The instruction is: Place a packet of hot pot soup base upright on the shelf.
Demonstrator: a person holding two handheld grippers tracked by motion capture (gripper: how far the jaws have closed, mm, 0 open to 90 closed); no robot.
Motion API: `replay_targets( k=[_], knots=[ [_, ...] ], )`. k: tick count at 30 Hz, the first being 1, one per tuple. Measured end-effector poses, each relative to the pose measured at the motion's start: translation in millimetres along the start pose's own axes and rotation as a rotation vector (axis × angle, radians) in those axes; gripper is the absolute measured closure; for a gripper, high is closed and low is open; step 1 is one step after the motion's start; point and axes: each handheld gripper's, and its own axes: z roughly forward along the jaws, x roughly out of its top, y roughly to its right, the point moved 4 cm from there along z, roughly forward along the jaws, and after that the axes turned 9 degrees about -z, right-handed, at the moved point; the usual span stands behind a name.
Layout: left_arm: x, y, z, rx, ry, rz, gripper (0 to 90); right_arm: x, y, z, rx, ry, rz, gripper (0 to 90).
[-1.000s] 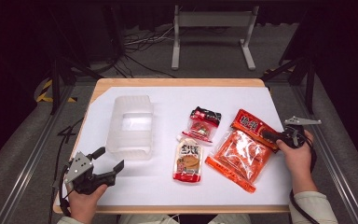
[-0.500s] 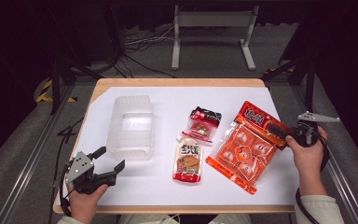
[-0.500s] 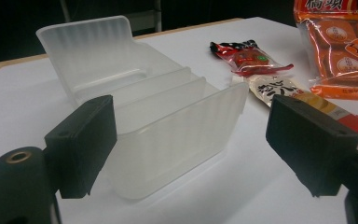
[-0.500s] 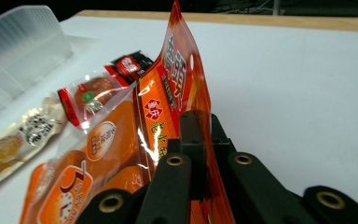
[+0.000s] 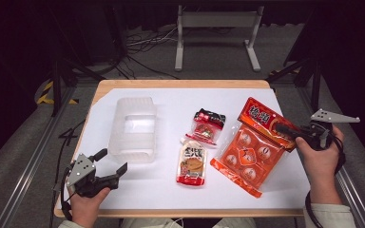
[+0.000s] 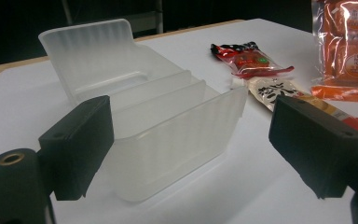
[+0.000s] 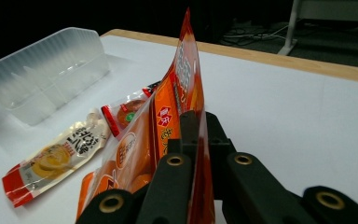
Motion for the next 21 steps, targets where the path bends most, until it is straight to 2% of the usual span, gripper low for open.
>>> replay_targets(
  k=[5,9,14,15,18,21],
  knots=[
    [1.7,1.1,-0.4,-0.006,0.005,0.003,14.9,11.4,-11.5,-6.1,0.01,0.019,-0.037,90.0],
    [6.4,3.8,2.3,0.006,0.013,-0.004,14.0,21.3,-21.8,-11.2,0.002,0.027,-0.075,90.0],
    [14.6,11.8,6.2,-0.022,0.031,0.007,14.0,38.0,-39.2,-20.7,0.021,0.057,-0.128,90.0],
    [16.0,13.4,6.9,-0.032,0.036,0.002,14.0,38.0,-39.2,-20.7,0.021,0.057,-0.128,90.0],
    [18.8,16.5,7.5,-0.043,0.038,0.012,13.5,47.7,-51.4,-24.7,0.033,0.062,-0.173,90.0],
    [19.6,18.3,8.3,-0.04,0.038,0.022,13.4,51.4,-57.3,-26.4,0.042,0.064,-0.195,90.0]
  ],
)
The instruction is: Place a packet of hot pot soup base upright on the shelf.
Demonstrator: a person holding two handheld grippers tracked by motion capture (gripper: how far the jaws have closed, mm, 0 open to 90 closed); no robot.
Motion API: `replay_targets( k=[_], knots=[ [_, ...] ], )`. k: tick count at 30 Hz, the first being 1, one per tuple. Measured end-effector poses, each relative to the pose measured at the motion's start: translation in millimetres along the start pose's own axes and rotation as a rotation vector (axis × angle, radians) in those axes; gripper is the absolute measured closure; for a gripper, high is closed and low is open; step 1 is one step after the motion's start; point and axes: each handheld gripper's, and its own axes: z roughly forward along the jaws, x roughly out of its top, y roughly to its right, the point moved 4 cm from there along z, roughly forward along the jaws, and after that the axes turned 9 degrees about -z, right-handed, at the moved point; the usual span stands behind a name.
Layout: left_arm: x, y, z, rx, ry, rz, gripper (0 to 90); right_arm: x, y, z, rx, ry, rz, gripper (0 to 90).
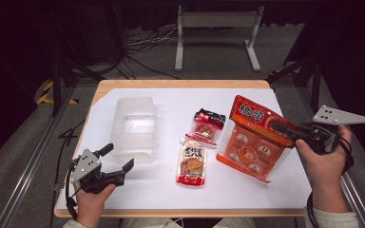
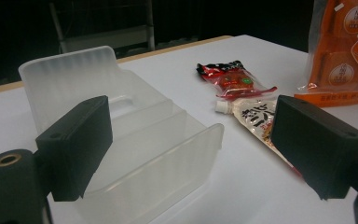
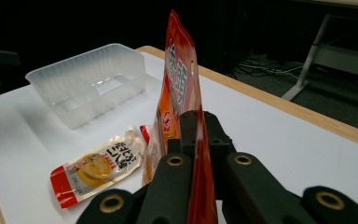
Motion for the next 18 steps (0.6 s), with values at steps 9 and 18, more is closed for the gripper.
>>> replay_targets(
  k=[9,18],
  knots=[
    [6.1,10.1,5.2,-0.03,0.0,0.012,13.3,16.1,-16.8,0.0,-0.008,0.007,-0.081,90.0],
    [13.5,32.1,34.9,-0.101,-0.035,0.035,18.1,23.4,-15.7,3.8,-0.035,0.045,-0.084,90.0]
  ],
)
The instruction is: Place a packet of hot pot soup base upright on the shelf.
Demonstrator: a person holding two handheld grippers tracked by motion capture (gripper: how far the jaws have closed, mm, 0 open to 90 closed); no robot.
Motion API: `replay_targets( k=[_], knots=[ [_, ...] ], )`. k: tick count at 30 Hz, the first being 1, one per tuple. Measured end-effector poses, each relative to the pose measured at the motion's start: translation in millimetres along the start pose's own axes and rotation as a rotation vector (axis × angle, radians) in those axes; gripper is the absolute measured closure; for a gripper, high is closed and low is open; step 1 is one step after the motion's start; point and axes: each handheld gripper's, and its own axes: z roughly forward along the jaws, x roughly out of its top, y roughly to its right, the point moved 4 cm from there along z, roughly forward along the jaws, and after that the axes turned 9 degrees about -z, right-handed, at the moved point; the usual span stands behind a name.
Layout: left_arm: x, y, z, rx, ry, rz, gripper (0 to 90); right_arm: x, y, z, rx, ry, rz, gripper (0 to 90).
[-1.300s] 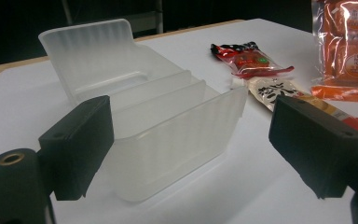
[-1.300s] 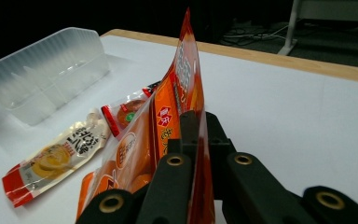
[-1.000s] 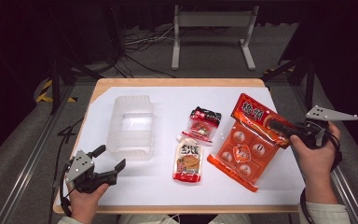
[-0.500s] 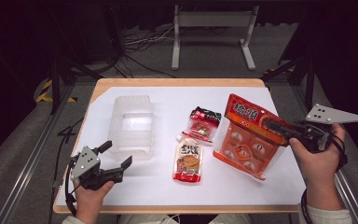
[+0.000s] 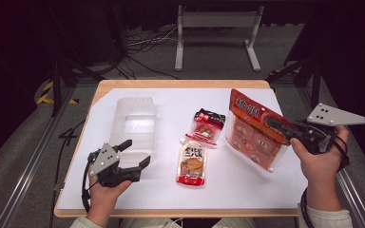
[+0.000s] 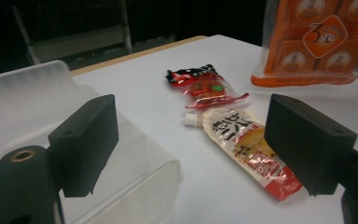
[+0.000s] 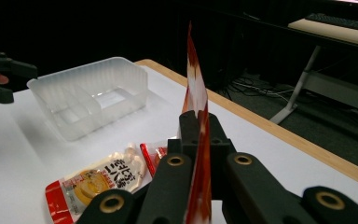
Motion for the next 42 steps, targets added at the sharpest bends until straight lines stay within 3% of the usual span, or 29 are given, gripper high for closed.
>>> replay_targets(
  k=[7,10,11,12,18,21,24,25,28,30,34,42],
  knots=[
    [7.9,20.3,29.0,-0.097,-0.045,0.006,14.7,11.6,-8.4,6.5,0.034,0.036,-0.015,90.0],
    [7.3,26.0,37.4,-0.107,-0.075,0.013,13.1,15.4,-11.5,7.2,0.045,0.05,-0.019,90.0],
    [5.6,30.9,43.9,-0.129,-0.129,0.017,13.1,17.2,-12.8,7.5,0.051,0.058,-0.02,90.0],
    [4.5,34.6,48.7,-0.145,-0.15,0.023,15.2,19.7,-14.6,7.9,0.058,0.067,-0.023,90.0],
    [3.2,43.8,64.1,-0.189,-0.129,0.013,17.4,27.3,-22.2,10.9,0.083,0.088,-0.034,90.0],
    [2.6,43.9,72.0,-0.21,-0.106,-0.032,20.3,30.2,-25.7,12.3,0.102,0.098,-0.034,90.0],
    [-0.3,44.7,81.6,-0.236,-0.132,-0.07,21.9,32.6,-29.1,13.4,0.114,0.103,-0.036,90.0],
    [-1.2,46.3,83.7,-0.243,-0.132,-0.072,24.4,33.7,-30.8,13.9,0.12,0.107,-0.039,90.0],
    [-4.5,52.5,93.3,-0.268,-0.121,-0.032,26.6,36.4,-35.4,15.7,0.141,0.117,-0.045,90.0],
    [-7.2,55.0,99.5,-0.311,-0.123,-0.048,26.3,37.4,-38.8,17.6,0.157,0.122,-0.045,90.0],
    [-12.2,54.4,110.4,-0.347,-0.139,-0.08,19.1,38.0,-45.8,23.8,0.188,0.124,-0.05,90.0],
    [-14.0,62.0,120.1,-0.433,-0.118,-0.072,5.7,42.1,-62.1,32.9,0.241,0.124,-0.067,90.0]
  ],
)
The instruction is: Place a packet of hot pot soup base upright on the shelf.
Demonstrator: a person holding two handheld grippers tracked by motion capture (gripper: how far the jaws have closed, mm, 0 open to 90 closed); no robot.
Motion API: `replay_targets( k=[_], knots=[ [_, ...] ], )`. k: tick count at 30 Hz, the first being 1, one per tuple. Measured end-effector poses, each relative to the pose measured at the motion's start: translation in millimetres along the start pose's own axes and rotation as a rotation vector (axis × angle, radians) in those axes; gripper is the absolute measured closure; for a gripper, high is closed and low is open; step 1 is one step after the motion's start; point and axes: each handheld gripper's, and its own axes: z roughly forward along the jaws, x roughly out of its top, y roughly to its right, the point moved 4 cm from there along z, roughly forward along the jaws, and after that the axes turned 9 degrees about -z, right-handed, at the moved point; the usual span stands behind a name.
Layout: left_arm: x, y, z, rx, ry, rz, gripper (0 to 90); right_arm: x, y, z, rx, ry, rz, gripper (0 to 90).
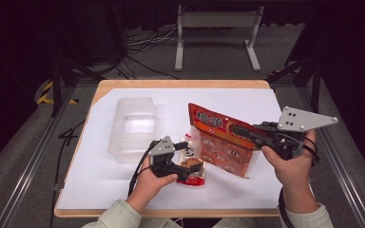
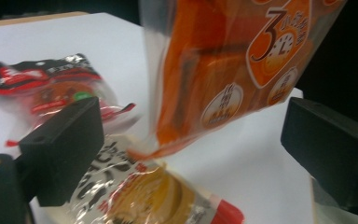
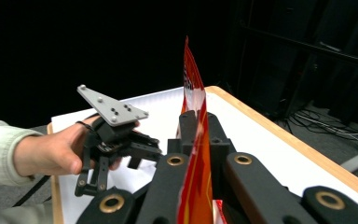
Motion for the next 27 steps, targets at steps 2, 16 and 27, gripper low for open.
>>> replay_targets(
  k=[2,16,27],
  knots=[
    [0.5,1.5,3.9,-0.018,0.001,0.005,4.6,1.1,-2.4,2.2,0.012,0.005,-0.005,90.0],
    [6.6,6.7,25.0,-0.119,0.093,0.077,4.0,3.6,-12.6,12.7,0.082,0.05,-0.005,90.0],
    [14.1,6.8,26.4,-0.2,0.159,0.099,16.8,0.4,-12.3,17.5,0.106,0.079,0.011,90.0]
  ],
)
